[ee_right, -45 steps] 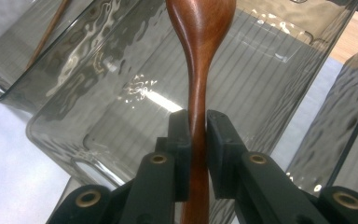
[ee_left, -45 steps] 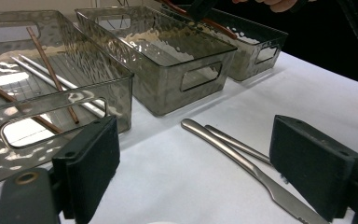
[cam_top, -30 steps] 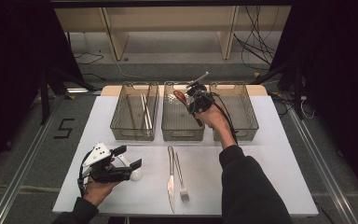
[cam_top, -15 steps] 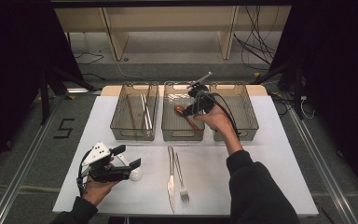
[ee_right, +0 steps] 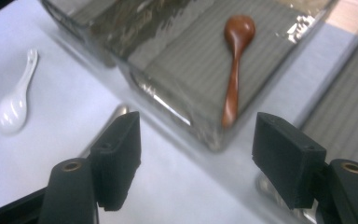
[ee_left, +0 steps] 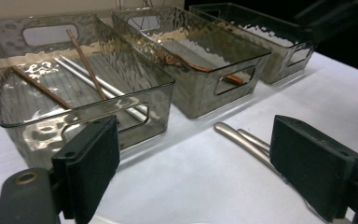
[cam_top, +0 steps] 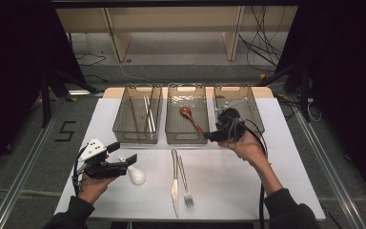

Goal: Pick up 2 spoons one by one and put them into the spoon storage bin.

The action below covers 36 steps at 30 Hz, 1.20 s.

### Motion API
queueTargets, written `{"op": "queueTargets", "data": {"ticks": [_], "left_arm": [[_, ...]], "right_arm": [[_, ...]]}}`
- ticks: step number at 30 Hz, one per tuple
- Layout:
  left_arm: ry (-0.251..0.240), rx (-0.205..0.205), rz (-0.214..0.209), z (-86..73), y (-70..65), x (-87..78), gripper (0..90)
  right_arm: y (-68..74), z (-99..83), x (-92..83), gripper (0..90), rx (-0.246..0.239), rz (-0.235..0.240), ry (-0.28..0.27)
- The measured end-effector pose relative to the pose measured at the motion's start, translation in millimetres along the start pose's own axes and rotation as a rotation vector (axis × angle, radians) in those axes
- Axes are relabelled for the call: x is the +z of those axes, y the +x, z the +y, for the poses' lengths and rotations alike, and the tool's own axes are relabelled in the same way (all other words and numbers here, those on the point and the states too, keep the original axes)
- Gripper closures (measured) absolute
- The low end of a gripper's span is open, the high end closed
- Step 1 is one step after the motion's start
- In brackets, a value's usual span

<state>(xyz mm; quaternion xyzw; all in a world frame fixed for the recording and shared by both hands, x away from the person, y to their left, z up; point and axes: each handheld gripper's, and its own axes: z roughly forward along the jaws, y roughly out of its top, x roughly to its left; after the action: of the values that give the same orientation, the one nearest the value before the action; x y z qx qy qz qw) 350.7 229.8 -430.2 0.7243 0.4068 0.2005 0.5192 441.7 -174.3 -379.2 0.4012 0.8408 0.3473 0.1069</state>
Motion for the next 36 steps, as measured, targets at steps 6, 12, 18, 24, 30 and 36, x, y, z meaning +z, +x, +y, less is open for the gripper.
{"op": "queueTargets", "data": {"ticks": [6,12,18,24,30,36], "left_arm": [[0.049,-0.023,0.021,-0.7,8.2,8.3,16.0],[0.101,-0.018,0.047,-2.6,15.3,15.9,16.0],[0.11,-0.023,0.057,-2.5,19.5,17.8,16.3],[0.117,-0.012,0.061,-0.3,20.0,19.7,16.4],[0.129,-0.009,0.064,1.2,22.3,22.8,16.4],[0.148,-0.005,0.07,1.1,26.0,28.4,17.0]], "right_arm": [[5.8,-34.7,-18.7,32.0,0.006,0.017,-0.063],[14.8,-56.3,-31.3,31.2,0.015,0.04,-0.127],[22.5,-75.4,-33.0,31.2,0.018,0.058,-0.16],[22.8,-82.9,-29.1,30.6,0.034,0.059,-0.17],[24.0,-86.1,-28.9,29.2,0.037,0.058,-0.184],[27.0,-88.9,-27.5,26.6,0.031,0.062,-0.184]]}}
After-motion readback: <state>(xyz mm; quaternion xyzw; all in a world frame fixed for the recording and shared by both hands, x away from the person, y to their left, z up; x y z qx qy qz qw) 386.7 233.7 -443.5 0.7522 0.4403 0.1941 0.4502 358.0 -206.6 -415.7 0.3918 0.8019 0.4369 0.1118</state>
